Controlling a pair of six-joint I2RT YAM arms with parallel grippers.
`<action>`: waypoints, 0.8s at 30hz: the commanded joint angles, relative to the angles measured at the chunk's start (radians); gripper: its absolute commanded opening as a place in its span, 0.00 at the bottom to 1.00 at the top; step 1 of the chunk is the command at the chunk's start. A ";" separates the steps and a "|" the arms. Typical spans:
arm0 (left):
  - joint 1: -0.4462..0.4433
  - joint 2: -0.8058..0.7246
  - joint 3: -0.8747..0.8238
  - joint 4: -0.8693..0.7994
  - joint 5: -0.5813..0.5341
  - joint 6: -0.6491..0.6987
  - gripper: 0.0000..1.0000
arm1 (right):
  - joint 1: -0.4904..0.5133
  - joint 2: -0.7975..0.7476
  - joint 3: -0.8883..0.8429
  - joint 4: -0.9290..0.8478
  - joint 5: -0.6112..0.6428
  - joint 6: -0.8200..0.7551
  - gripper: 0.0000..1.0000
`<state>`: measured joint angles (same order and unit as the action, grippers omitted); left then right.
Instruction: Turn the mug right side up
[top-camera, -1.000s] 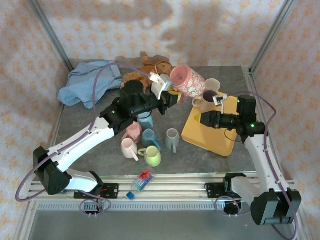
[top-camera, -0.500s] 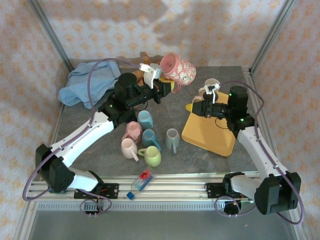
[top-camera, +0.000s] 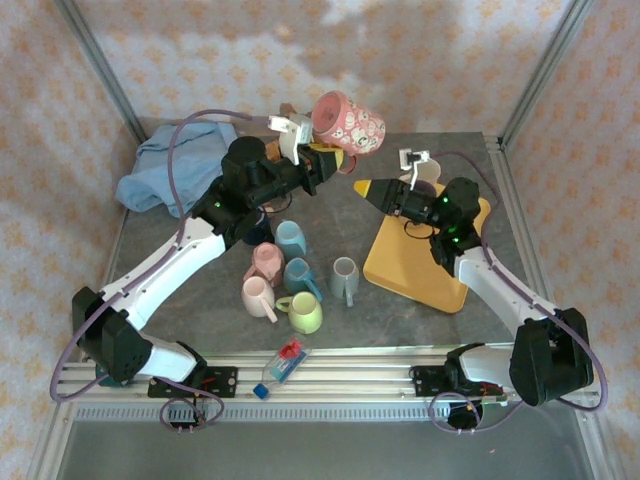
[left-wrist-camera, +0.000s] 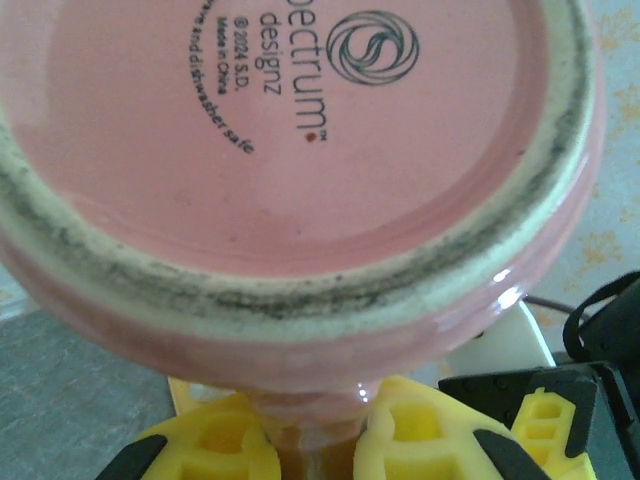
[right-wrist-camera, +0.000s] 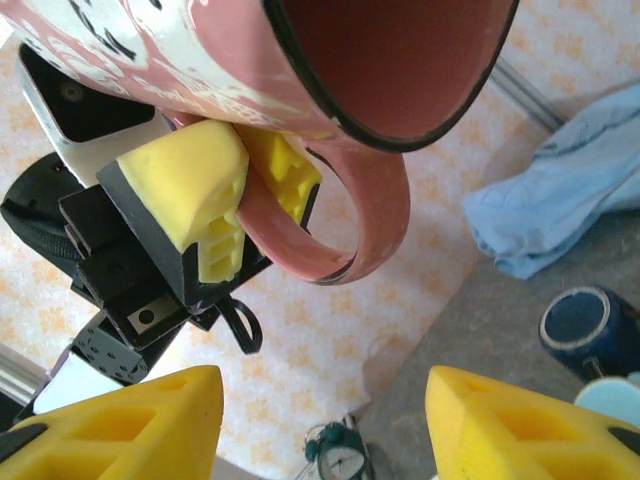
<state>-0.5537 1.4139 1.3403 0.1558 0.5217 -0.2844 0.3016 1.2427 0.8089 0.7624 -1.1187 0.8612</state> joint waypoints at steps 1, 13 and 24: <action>0.005 -0.016 0.078 0.188 0.032 -0.039 0.00 | 0.009 0.008 0.000 0.215 0.073 0.074 0.56; 0.003 -0.037 0.058 0.235 0.004 -0.129 0.00 | 0.041 0.079 0.031 0.394 0.153 0.238 0.57; 0.003 -0.067 0.032 0.243 0.005 -0.146 0.00 | 0.093 0.245 0.121 0.641 0.204 0.449 0.50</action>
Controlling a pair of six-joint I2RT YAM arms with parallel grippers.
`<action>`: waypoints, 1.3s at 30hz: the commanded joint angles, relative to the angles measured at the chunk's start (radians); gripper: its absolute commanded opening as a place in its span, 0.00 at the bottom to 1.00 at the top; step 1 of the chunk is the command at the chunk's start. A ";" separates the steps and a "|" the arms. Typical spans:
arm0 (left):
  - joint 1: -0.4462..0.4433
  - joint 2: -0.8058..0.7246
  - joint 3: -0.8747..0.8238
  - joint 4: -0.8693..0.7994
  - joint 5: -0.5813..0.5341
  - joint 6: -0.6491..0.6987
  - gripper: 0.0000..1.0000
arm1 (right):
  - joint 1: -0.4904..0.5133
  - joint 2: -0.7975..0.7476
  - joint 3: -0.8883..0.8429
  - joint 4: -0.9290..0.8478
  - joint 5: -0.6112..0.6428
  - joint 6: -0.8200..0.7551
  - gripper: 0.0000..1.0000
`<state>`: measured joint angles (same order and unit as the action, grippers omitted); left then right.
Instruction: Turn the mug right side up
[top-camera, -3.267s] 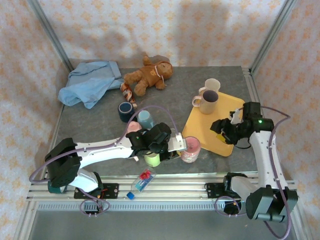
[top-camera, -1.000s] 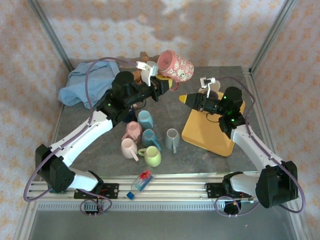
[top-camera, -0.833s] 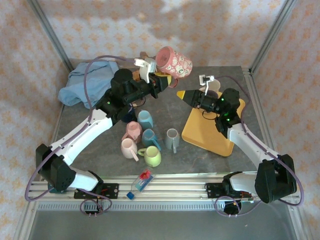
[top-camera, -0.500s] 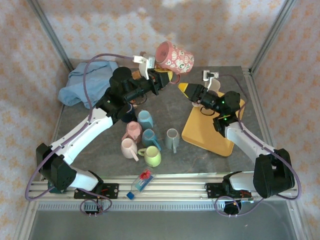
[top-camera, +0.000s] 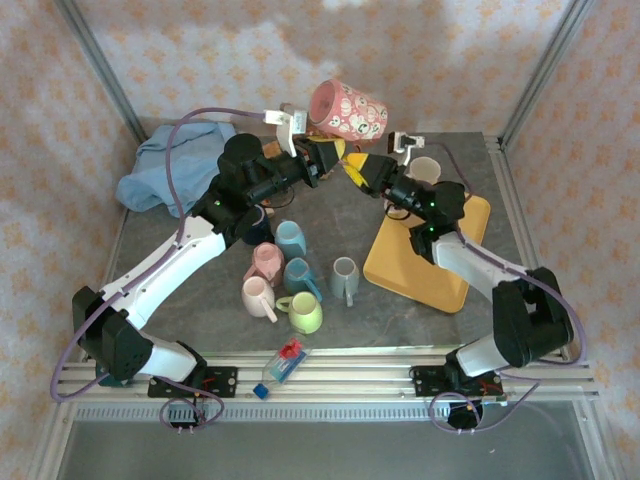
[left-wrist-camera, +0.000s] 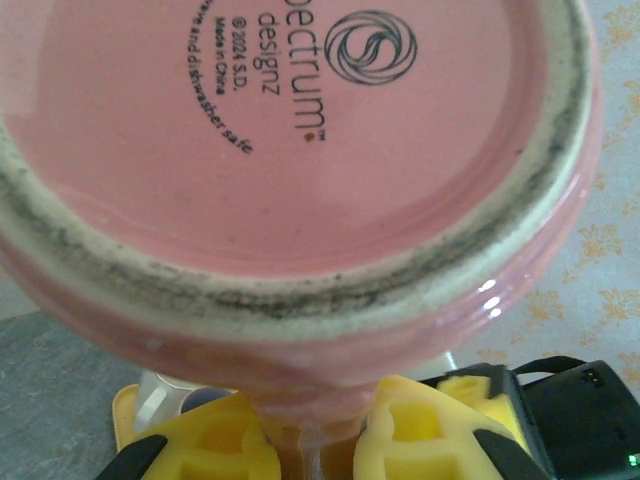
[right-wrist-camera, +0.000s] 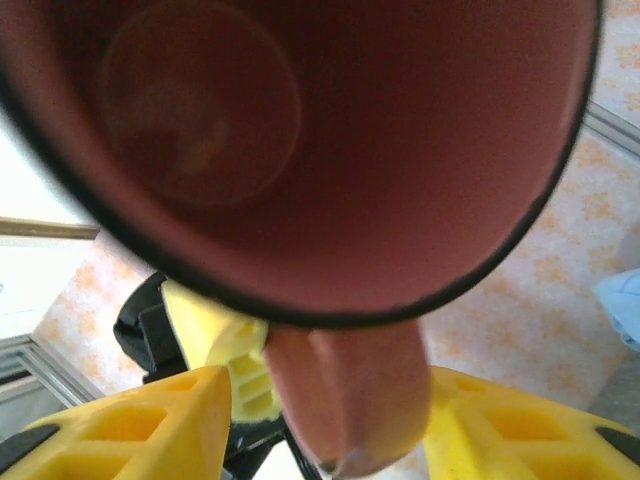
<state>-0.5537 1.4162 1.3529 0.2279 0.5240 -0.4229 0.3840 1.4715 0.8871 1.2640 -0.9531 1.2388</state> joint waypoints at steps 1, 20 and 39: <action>0.004 -0.074 0.017 0.171 0.003 -0.007 0.00 | 0.017 0.019 0.050 0.138 0.042 0.068 0.50; 0.004 -0.088 -0.069 0.232 -0.035 -0.030 0.00 | 0.022 -0.023 0.038 0.138 0.130 0.014 0.16; 0.004 -0.128 -0.165 0.184 -0.052 -0.011 0.44 | -0.007 -0.281 0.063 -0.598 0.159 -0.453 0.00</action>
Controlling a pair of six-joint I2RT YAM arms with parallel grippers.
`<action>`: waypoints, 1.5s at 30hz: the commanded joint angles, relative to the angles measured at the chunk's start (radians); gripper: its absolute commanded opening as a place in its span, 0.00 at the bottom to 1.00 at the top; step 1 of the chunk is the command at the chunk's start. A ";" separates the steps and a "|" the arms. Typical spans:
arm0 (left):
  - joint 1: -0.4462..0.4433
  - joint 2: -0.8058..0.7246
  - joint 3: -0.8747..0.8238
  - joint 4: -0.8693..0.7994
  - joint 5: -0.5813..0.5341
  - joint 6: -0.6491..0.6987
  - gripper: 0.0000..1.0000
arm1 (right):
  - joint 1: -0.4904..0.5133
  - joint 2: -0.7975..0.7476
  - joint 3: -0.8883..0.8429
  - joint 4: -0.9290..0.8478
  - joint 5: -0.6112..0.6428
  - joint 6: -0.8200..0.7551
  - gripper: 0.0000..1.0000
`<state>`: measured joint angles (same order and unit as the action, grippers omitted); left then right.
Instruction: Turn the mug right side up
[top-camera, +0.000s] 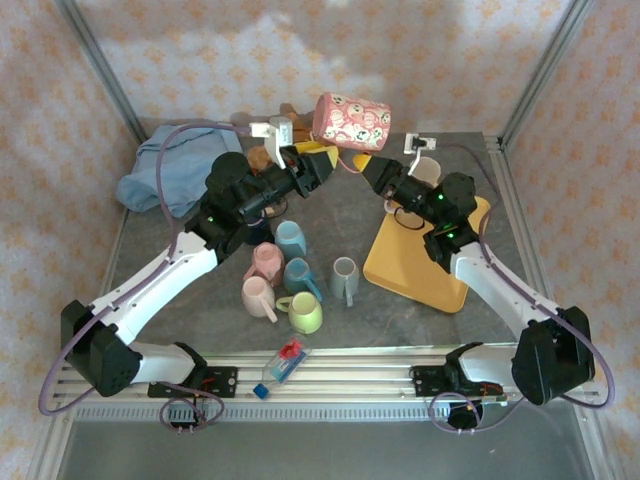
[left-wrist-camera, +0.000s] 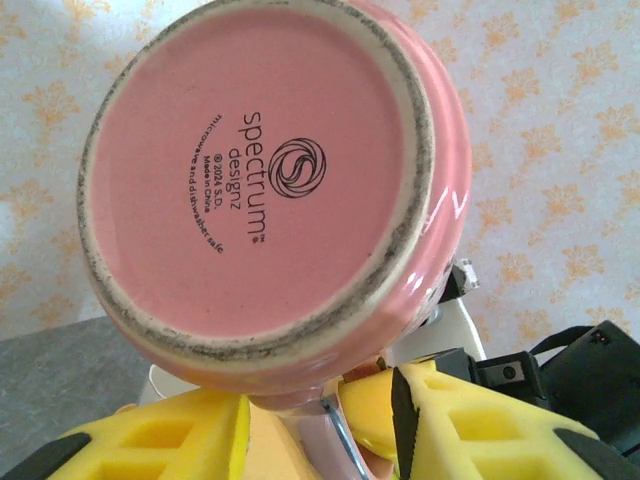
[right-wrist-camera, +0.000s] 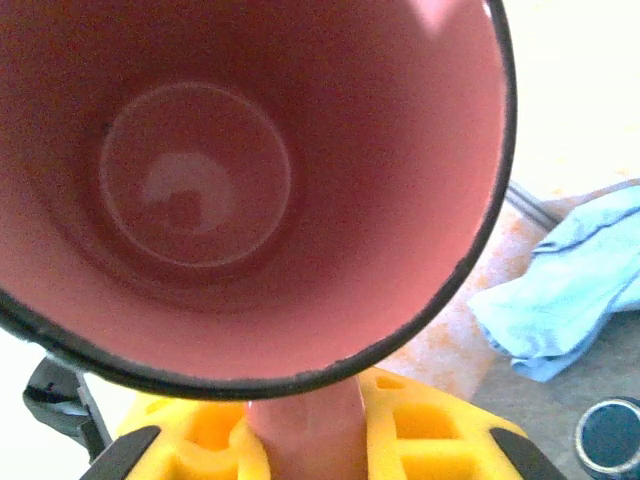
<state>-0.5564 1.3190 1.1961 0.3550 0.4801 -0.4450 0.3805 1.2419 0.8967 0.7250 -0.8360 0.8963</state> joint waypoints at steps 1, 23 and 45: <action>0.007 -0.033 -0.013 0.057 -0.009 0.009 0.45 | -0.003 -0.053 0.058 -0.095 0.046 -0.125 0.00; 0.009 -0.075 -0.013 -0.372 0.050 0.289 0.59 | -0.125 -0.152 0.376 -1.356 0.660 -0.718 0.00; 0.006 0.050 0.031 -0.516 0.031 0.405 0.87 | -0.369 0.128 0.520 -1.450 0.962 -1.020 0.00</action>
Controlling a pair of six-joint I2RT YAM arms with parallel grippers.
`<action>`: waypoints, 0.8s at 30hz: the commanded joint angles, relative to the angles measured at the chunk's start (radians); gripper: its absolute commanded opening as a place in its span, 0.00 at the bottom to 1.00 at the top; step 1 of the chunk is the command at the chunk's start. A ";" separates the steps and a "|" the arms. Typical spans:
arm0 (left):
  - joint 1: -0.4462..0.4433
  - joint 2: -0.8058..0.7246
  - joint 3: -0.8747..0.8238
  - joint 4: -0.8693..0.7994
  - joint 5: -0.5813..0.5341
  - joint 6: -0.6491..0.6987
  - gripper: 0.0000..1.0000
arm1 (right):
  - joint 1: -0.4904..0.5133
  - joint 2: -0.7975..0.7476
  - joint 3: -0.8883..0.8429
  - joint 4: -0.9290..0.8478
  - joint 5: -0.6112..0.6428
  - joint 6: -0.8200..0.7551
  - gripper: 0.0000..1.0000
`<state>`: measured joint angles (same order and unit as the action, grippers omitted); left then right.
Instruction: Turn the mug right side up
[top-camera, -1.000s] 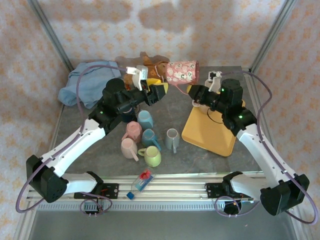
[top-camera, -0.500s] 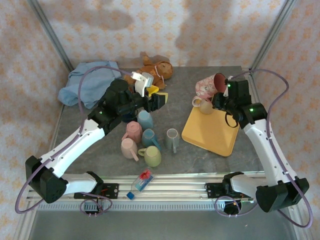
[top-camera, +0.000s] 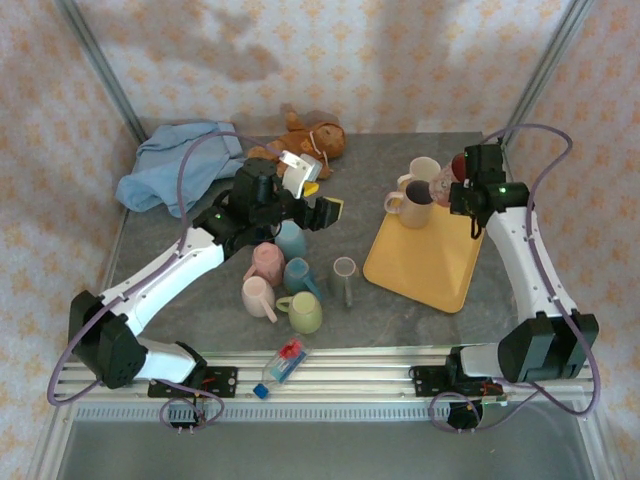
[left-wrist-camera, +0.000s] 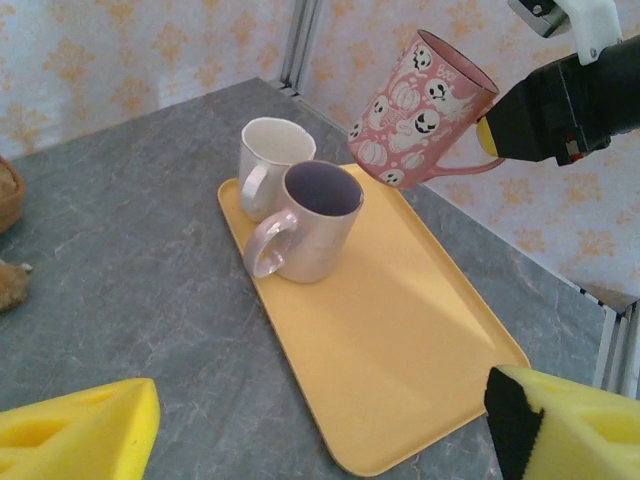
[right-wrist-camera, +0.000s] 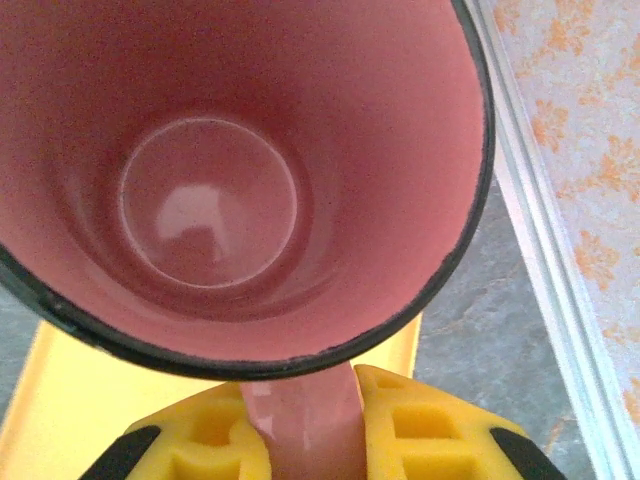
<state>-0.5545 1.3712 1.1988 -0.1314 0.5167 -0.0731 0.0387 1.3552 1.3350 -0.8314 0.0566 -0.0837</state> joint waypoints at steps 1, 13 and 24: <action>0.005 -0.003 0.024 -0.028 -0.007 0.035 0.87 | -0.034 0.031 0.092 0.106 0.075 -0.042 0.00; 0.003 0.000 -0.003 -0.026 -0.008 0.045 0.87 | -0.057 0.185 0.143 0.161 0.105 -0.036 0.00; 0.004 0.017 0.006 -0.052 0.001 0.065 0.85 | -0.066 0.307 0.135 0.217 0.141 -0.037 0.00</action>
<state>-0.5545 1.3808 1.1988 -0.1684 0.5167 -0.0315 -0.0208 1.6653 1.4235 -0.7258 0.1390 -0.1253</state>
